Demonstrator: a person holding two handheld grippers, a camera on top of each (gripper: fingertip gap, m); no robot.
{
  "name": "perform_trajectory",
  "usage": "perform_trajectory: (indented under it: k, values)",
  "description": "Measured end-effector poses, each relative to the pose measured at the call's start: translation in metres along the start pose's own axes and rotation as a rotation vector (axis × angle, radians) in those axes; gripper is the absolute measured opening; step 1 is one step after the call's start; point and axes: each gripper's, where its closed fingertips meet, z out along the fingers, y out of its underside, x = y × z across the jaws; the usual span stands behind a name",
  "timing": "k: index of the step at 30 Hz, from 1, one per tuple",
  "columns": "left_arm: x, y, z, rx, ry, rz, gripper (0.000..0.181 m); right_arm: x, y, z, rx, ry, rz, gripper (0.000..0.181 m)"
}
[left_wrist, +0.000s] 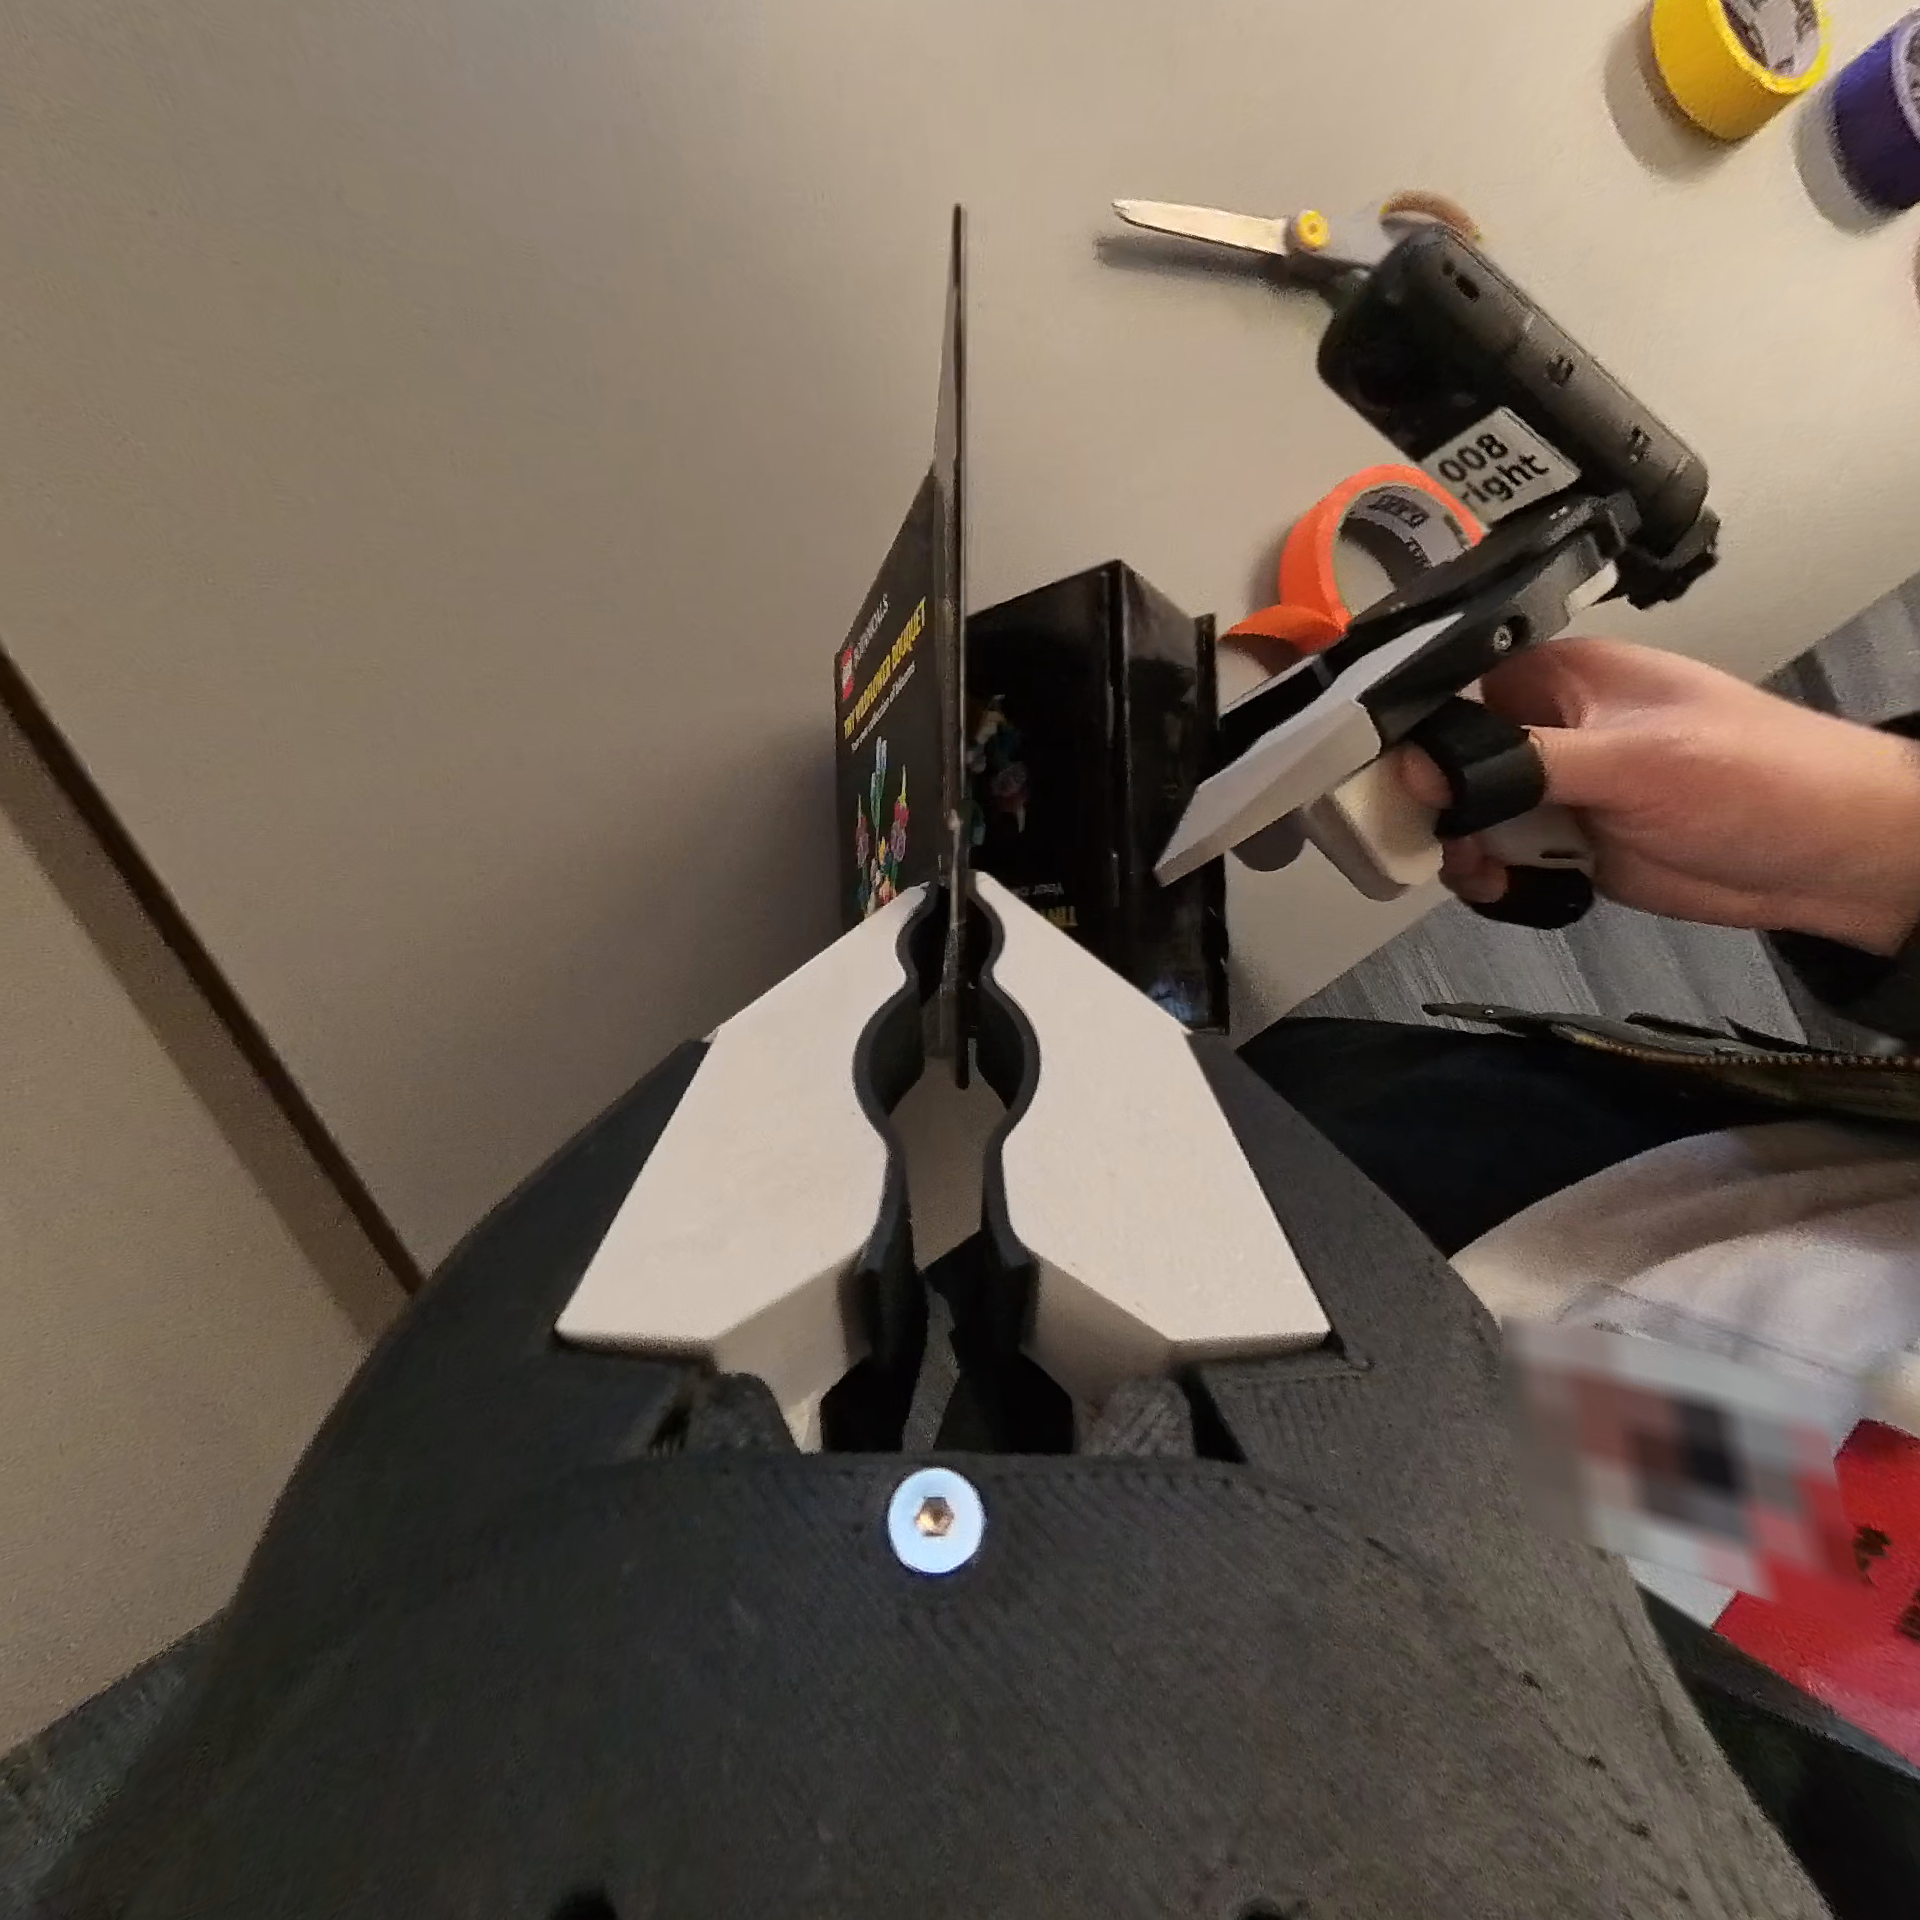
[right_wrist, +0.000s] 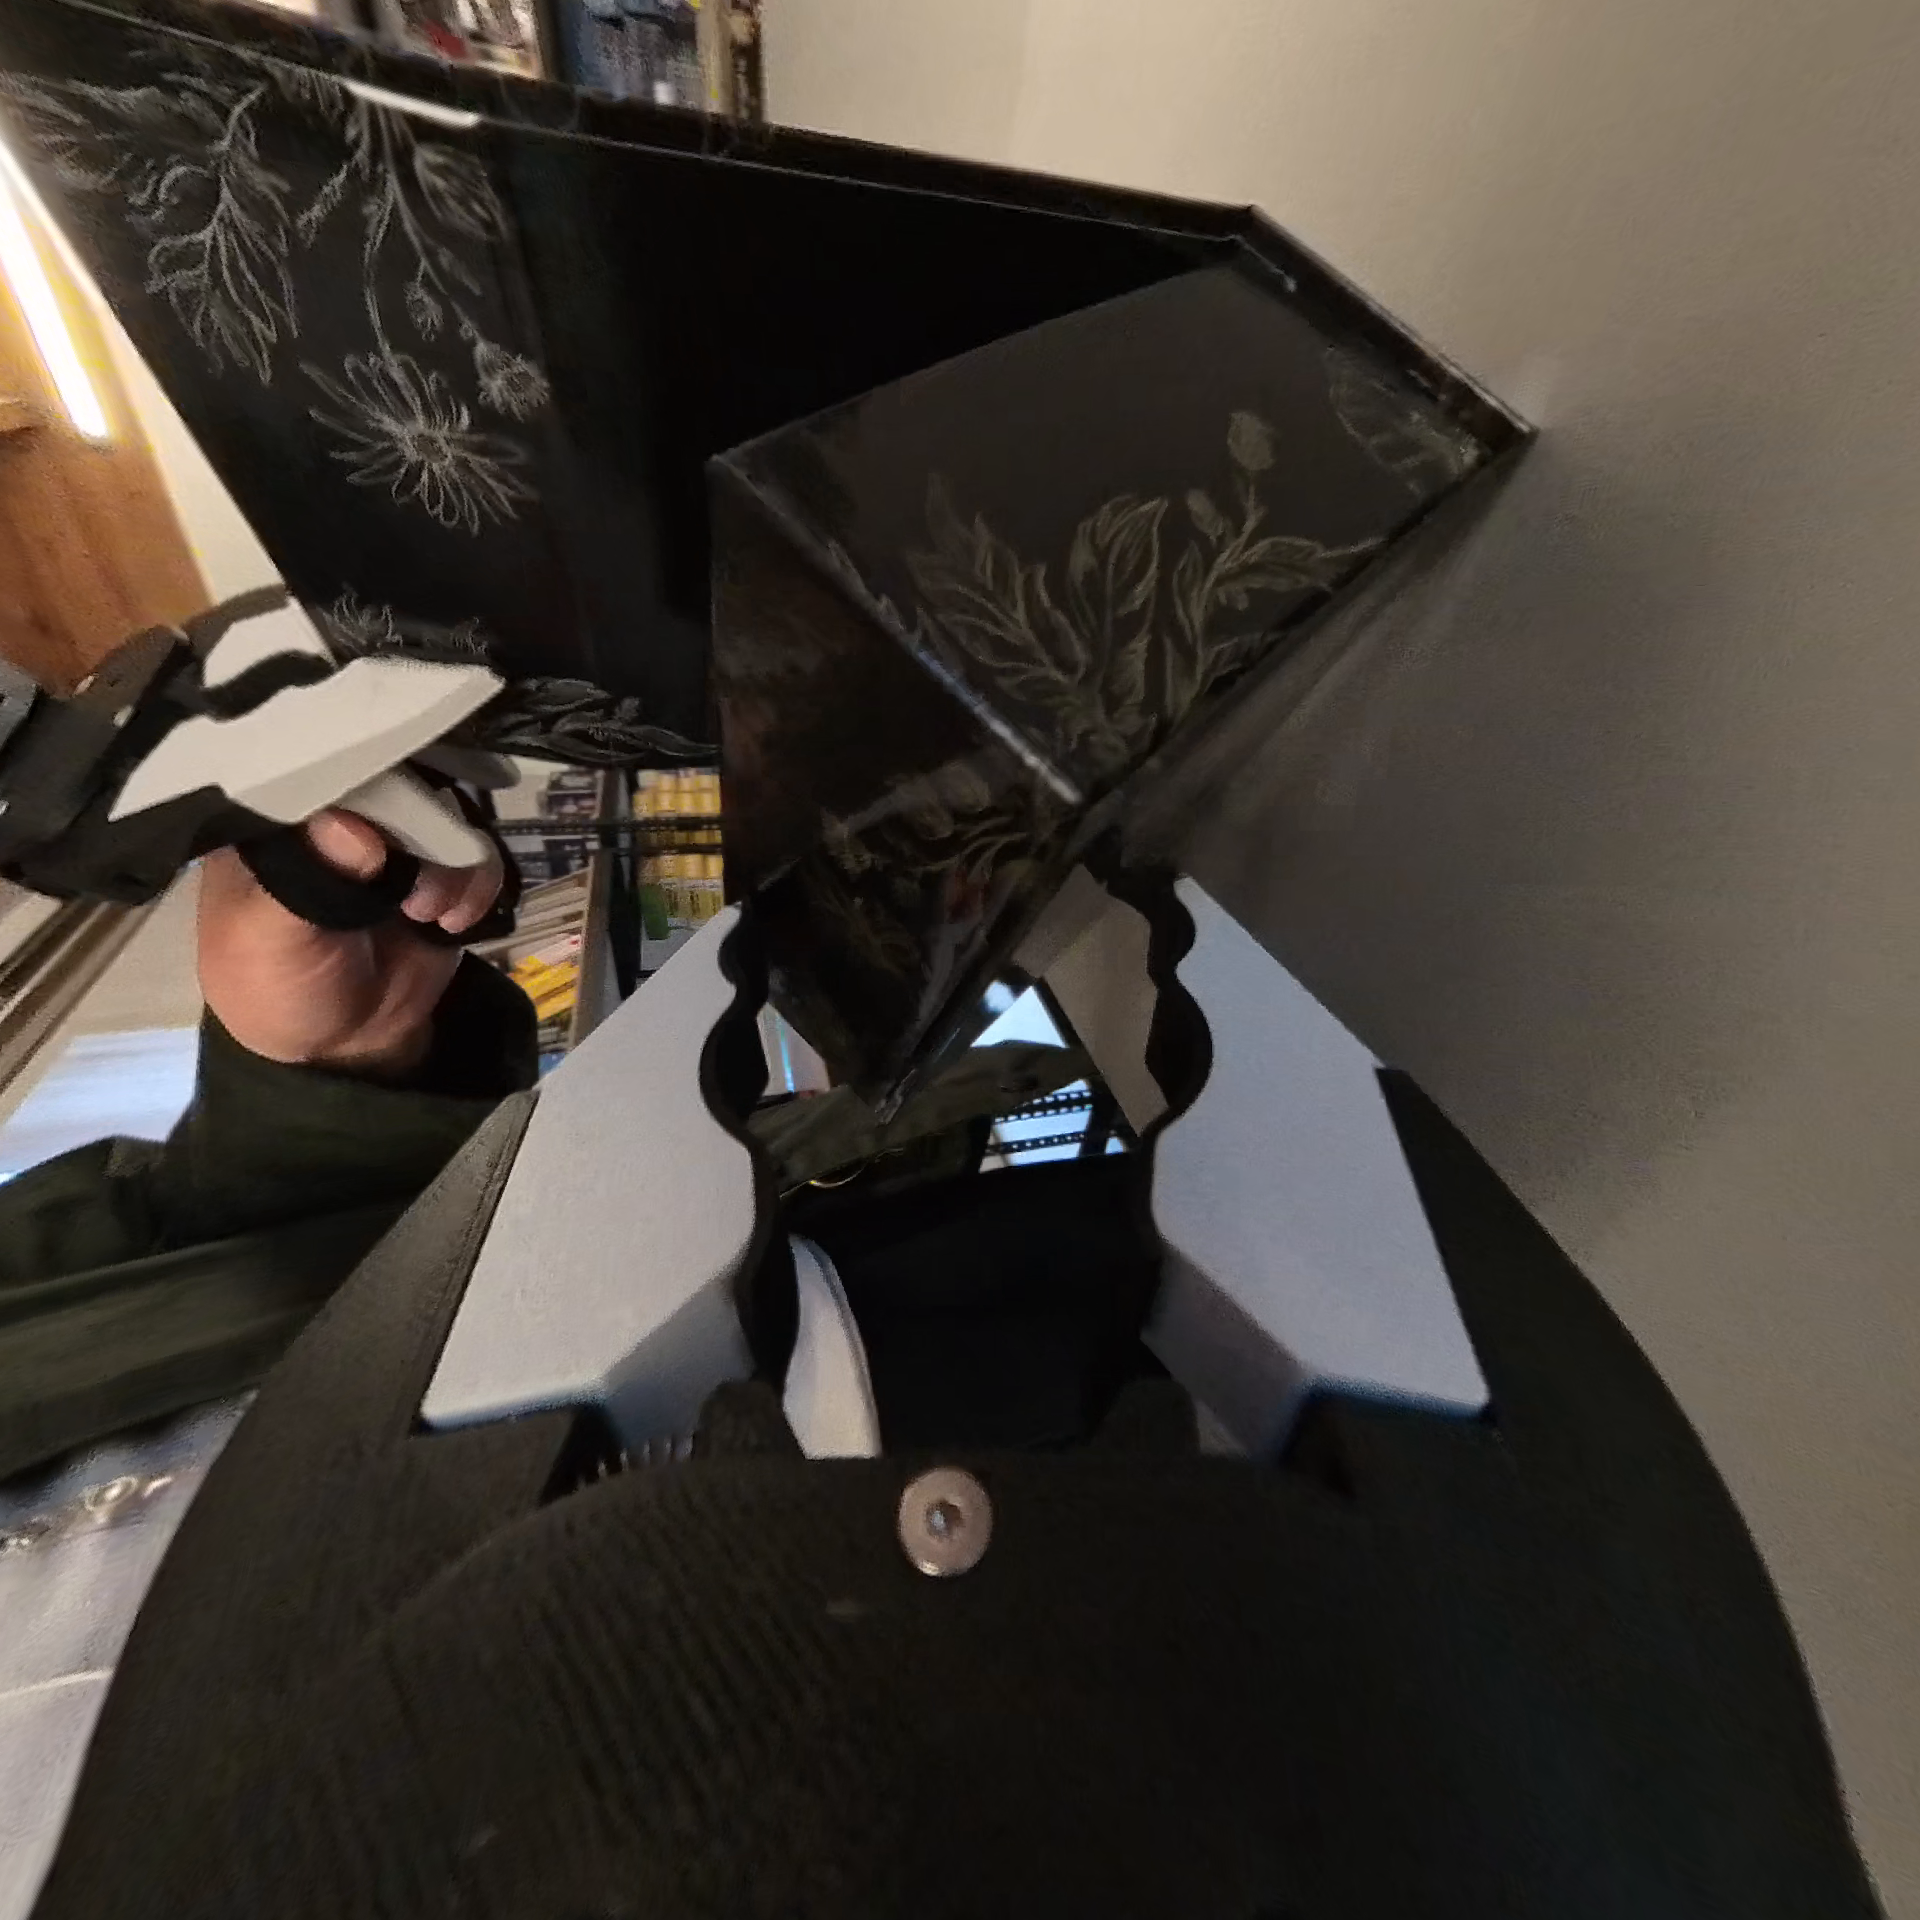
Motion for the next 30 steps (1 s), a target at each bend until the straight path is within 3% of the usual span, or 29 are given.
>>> perform_trajectory:
  k: [2, 7, 9, 10, 14, 18, 24, 30]
  values:
    - [-0.01, 0.0, -0.009, 0.001, -0.038, -0.017, 0.0, -0.003, 0.0, 0.001, 0.006, -0.05, -0.038, 0.063]
    - [-0.025, 0.002, -0.028, 0.034, -0.06, -0.118, 0.0, -0.009, -0.008, 0.005, 0.039, -0.2, 0.025, 0.09]
    - [-0.027, 0.007, -0.028, 0.036, -0.067, -0.143, 0.0, -0.013, -0.012, 0.007, 0.047, -0.244, 0.052, 0.086]
    - [-0.026, 0.008, -0.027, 0.04, -0.07, -0.146, 0.0, -0.009, -0.013, 0.009, 0.047, -0.217, 0.071, 0.078]
    - [-0.018, 0.006, -0.027, 0.065, -0.053, -0.161, 0.001, -0.005, -0.02, 0.017, 0.059, -0.123, 0.129, 0.083]
    - [-0.016, 0.004, -0.029, 0.076, -0.036, -0.156, 0.001, 0.01, -0.013, 0.022, -0.004, 0.042, 0.134, 0.071]
    - [-0.018, 0.006, -0.029, 0.096, 0.009, -0.201, 0.002, 0.004, -0.015, 0.027, 0.005, 0.071, 0.163, 0.07]
    - [-0.025, 0.025, -0.014, 0.024, -0.001, -0.207, 0.004, -0.026, -0.024, 0.034, 0.055, -0.078, 0.211, 0.072]
